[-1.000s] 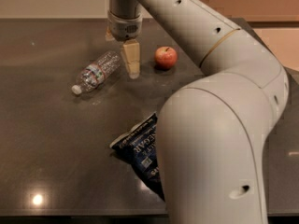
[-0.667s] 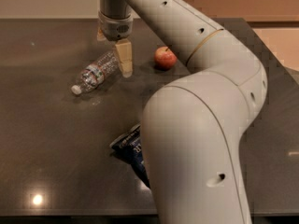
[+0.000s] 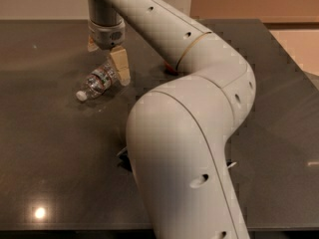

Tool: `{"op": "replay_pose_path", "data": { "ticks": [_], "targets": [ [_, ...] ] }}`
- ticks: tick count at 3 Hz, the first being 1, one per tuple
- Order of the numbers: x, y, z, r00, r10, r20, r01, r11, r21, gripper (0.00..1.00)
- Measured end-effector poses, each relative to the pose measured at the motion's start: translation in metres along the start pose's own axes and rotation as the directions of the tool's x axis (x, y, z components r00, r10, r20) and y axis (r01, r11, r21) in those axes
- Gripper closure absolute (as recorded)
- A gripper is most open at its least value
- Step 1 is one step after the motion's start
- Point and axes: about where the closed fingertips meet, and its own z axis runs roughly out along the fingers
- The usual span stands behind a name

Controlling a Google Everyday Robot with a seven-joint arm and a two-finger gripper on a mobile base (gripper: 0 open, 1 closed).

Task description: Pick water bottle

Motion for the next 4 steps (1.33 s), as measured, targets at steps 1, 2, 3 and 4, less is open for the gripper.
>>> {"op": "replay_pose_path", "data": {
  "ticks": [1, 2, 3, 4],
  "targets": [
    [-0.012, -0.001, 0.01, 0.999, -0.051, -0.001, 0.051, 0.9983, -0.028, 0.19],
    [-0.019, 0.0, 0.014, 0.997, -0.074, 0.0, 0.074, 0.996, -0.051, 0.42],
    [-0.019, 0.005, 0.007, 0.998, -0.064, 0.01, 0.065, 0.9964, -0.054, 0.88],
    [-0.017, 0.007, 0.0, 0.999, -0.051, 0.015, 0.051, 0.9974, -0.05, 1.0]
  ]
}}
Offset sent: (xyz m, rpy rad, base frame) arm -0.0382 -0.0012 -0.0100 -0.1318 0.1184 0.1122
